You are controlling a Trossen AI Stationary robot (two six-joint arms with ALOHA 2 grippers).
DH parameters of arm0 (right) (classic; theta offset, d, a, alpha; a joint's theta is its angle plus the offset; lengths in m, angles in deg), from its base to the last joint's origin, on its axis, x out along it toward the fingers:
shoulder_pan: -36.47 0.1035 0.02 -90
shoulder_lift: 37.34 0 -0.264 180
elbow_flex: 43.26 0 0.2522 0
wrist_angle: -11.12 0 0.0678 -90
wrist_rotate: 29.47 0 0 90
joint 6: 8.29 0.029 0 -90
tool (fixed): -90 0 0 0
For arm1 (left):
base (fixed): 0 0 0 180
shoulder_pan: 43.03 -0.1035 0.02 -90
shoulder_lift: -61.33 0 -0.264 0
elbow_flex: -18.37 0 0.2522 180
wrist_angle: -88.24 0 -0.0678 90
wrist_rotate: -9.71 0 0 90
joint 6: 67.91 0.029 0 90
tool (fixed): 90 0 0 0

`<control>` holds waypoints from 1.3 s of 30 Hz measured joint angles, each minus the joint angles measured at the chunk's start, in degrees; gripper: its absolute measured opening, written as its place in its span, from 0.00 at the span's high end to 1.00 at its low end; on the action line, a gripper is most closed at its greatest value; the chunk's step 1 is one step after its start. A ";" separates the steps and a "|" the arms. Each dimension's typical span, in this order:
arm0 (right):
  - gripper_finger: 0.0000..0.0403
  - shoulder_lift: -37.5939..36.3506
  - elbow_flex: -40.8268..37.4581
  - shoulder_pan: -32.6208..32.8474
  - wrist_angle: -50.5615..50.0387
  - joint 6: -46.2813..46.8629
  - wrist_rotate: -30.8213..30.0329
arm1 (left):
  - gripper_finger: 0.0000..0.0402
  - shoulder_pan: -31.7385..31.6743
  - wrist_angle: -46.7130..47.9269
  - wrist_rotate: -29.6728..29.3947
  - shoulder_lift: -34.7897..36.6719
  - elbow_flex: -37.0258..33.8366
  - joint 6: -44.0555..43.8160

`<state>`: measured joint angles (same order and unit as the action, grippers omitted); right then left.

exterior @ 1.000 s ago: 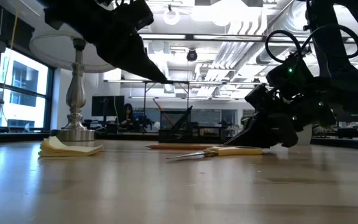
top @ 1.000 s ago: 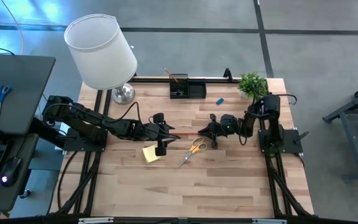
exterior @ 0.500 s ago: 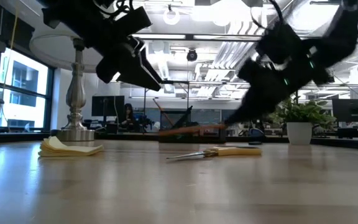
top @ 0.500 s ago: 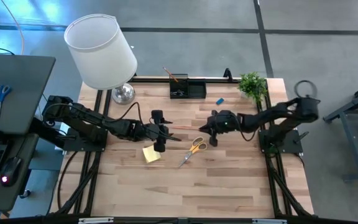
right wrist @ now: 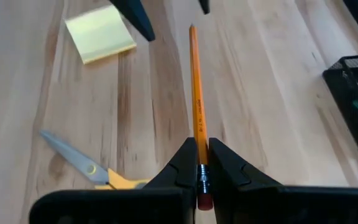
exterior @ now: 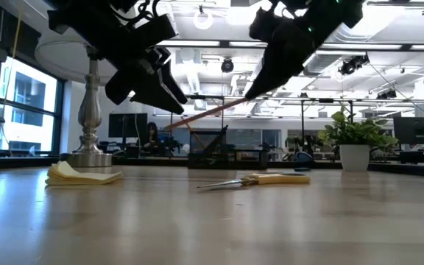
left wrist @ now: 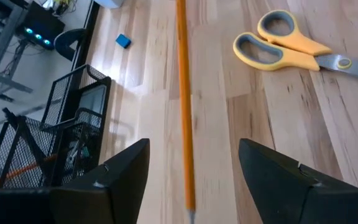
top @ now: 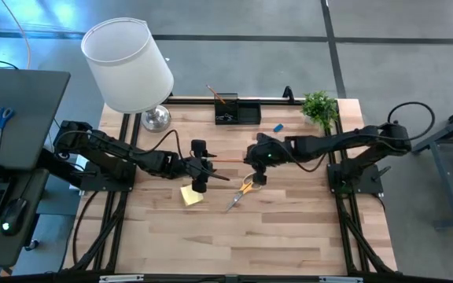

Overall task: Pick and place office supplies into organizer
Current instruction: Put the pencil into the desk organizer

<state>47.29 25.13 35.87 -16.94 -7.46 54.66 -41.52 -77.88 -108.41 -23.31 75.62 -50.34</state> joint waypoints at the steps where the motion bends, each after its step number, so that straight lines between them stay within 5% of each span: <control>1: 0.99 0.61 1.17 0.44 -1.25 -0.58 -0.53 | 0.41 0.00 -0.02 -0.02 0.00 0.00 -0.02; 13: 0.98 5.19 9.24 2.54 -4.57 -5.23 -1.38 | 0.41 0.02 -0.28 6.53 0.00 0.00 -1.81; 29: 0.99 5.17 11.11 2.54 -5.25 -6.24 0.27 | 0.42 0.00 -0.28 0.32 0.00 0.00 -5.71; 33: 0.98 5.17 11.11 2.51 -5.27 -6.24 0.06 | 0.53 0.00 0.00 -0.22 0.00 0.00 -7.10; 39: 0.99 5.15 11.11 2.53 -5.77 -6.24 -0.14 | 0.88 0.00 0.05 0.07 0.00 0.00 -7.46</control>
<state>52.43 36.23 38.40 -22.72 -13.70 54.53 -41.52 -77.83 -108.34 -23.31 75.62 -57.80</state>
